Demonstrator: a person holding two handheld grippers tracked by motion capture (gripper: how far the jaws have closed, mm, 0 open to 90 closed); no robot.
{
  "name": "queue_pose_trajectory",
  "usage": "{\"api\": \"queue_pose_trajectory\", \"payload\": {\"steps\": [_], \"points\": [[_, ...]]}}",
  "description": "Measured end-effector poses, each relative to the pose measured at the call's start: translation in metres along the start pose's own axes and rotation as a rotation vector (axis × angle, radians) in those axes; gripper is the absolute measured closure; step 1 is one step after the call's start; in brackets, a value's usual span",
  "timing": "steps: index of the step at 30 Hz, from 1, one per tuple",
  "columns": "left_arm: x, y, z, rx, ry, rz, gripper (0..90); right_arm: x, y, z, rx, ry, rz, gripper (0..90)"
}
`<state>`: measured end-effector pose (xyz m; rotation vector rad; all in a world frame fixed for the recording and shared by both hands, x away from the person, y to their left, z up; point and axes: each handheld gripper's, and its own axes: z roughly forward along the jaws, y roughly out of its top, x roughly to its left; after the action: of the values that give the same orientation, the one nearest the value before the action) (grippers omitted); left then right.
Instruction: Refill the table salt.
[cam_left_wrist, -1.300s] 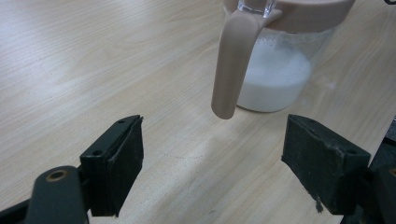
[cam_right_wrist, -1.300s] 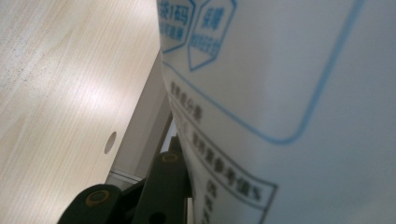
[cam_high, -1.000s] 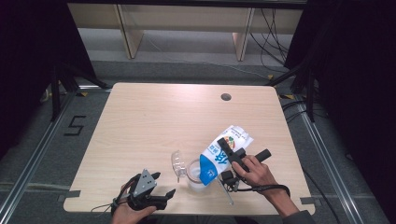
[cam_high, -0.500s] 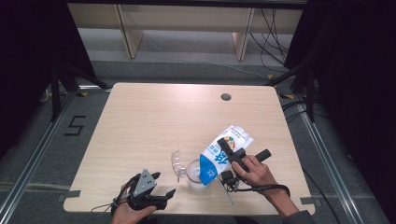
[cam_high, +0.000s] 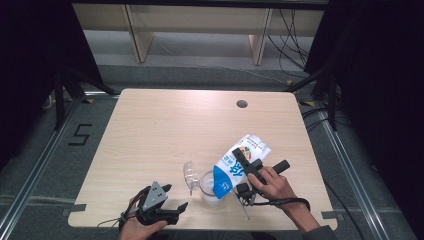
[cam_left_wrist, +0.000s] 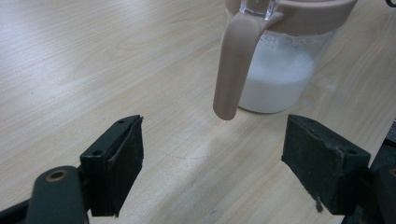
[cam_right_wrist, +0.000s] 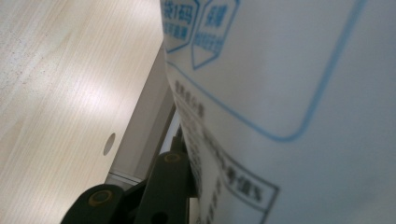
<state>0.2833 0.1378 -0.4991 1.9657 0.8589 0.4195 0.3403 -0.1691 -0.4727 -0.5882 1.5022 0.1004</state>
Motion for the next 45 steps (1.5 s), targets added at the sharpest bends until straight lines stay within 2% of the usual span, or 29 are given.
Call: {"api": "queue_pose_trajectory", "payload": {"steps": [1, 3, 4, 5, 7, 8, 10, 11, 13, 14, 16, 20, 22, 23, 24, 27, 28, 29, 32, 33, 34, 39, 40, 44, 45], "points": [[0.0003, 0.0001, 0.0, 0.0, 0.001, 0.003, 20.0, 0.0008, 0.0002, 0.0007, -0.006, -0.017, 0.019, 76.8], [0.0004, 0.0001, -0.0003, 0.0, 0.003, 0.001, 19.9, -0.0007, 0.0001, 0.0016, -0.017, -0.022, 0.001, 76.8], [0.0012, 0.0005, -0.0008, 0.0, 0.006, 0.017, 19.9, 0.0012, 0.0001, 0.0005, -0.005, -0.018, 0.025, 76.9], [0.0018, 0.0006, -0.0007, 0.0, 0.004, 0.022, 19.9, 0.0004, -0.0003, 0.0003, -0.004, -0.008, 0.002, 76.9], [0.0005, 0.0, -0.0004, -0.002, 0.004, -0.001, 20.0, 0.0, 0.0002, 0.0, 0.0, 0.001, 0.0, 77.0], [0.0014, 0.0005, -0.0009, 0.001, 0.005, 0.02, 20.0, 0.0001, 0.0002, 0.0, 0.001, 0.001, 0.002, 77.0], [0.0009, 0.0004, -0.0004, 0.0, 0.002, 0.015, 20.0, -0.0002, 0.0005, 0.0003, 0.001, -0.006, 0.011, 77.1], [0.0001, 0.0001, -0.0001, -0.001, 0.002, 0.0, 20.0, -0.0027, -0.0003, -0.0001, 0.001, -0.02, -0.02, 77.1], [0.0008, 0.0003, -0.0005, 0.0, 0.002, 0.01, 20.0, -0.003, -0.001, -0.0007, 0.011, -0.001, -0.034, 77.1], [0.0012, 0.0004, -0.0006, 0.001, 0.003, 0.015, 20.0, -0.0039, -0.0007, -0.0005, 0.005, -0.011, -0.04, 77.2], [0.0004, 0.0001, -0.0002, -0.001, 0.003, 0.001, 20.0, -0.0037, -0.0007, -0.0004, 0.004, -0.013, -0.034, 77.2], [0.0003, 0.0002, -0.0004, 0.0, 0.002, 0.002, 20.0, -0.0031, -0.0004, 0.0002, -0.006, -0.012, -0.02, 77.2], [0.0015, 0.0006, -0.0009, 0.0, 0.003, 0.022, 20.0, -0.0026, -0.0005, -0.0006, 0.001, -0.006, -0.012, 77.2], [0.0017, 0.0004, -0.0007, -0.003, 0.002, 0.021, 20.0, -0.0038, -0.0003, -0.0006, -0.002, -0.008, -0.025, 77.2], [0.0012, 0.0003, -0.0007, -0.004, 0.004, 0.014, 20.0, -0.0018, -0.0005, -0.0009, 0.002, -0.004, -0.002, 77.2], [0.0016, 0.0006, -0.0009, 0.0, 0.004, 0.021, 20.0, -0.005, -0.0001, -0.0001, -0.009, -0.002, -0.04, 77.2], [0.0011, 0.0005, -0.001, 0.001, 0.006, 0.016, 20.0, -0.0036, 0.0001, -0.0007, -0.003, -0.008, -0.01, 77.2], [0.0011, 0.0006, -0.0008, 0.001, 0.006, 0.018, 20.0, -0.0034, 0.0001, -0.0008, -0.005, -0.009, -0.003, 77.2], [0.0003, 0.0001, -0.0003, -0.001, 0.003, 0.0, 20.0, -0.0057, -0.0001, -0.0001, -0.017, -0.014, -0.017, 77.2], [0.0016, 0.0005, -0.0009, 0.0, 0.005, 0.02, 20.0, -0.0056, -0.0004, -0.0007, -0.015, -0.009, -0.009, 77.3], [0.0008, 0.0001, -0.0011, -0.001, 0.009, 0.007, 20.0, -0.0054, -0.0005, -0.0012, -0.012, -0.006, -0.001, 77.3], [0.0012, 0.0003, -0.0008, -0.002, 0.004, 0.014, 20.0, -0.0041, -0.0001, -0.0016, -0.012, -0.003, 0.019, 77.3], [0.0014, 0.0005, -0.0009, 0.0, 0.004, 0.018, 20.0, -0.0023, 0.0001, -0.0016, -0.01, 0.0, 0.037, 77.3], [0.0011, 0.0003, -0.0012, -0.002, 0.01, 0.01, 20.0, -0.0028, 0.0002, -0.001, -0.013, 0.003, 0.038, 77.3], [0.0011, 0.0002, -0.0011, -0.002, 0.01, 0.009, 20.0, -0.005, -0.0001, -0.0007, -0.021, -0.001, 0.018, 77.3]]}}
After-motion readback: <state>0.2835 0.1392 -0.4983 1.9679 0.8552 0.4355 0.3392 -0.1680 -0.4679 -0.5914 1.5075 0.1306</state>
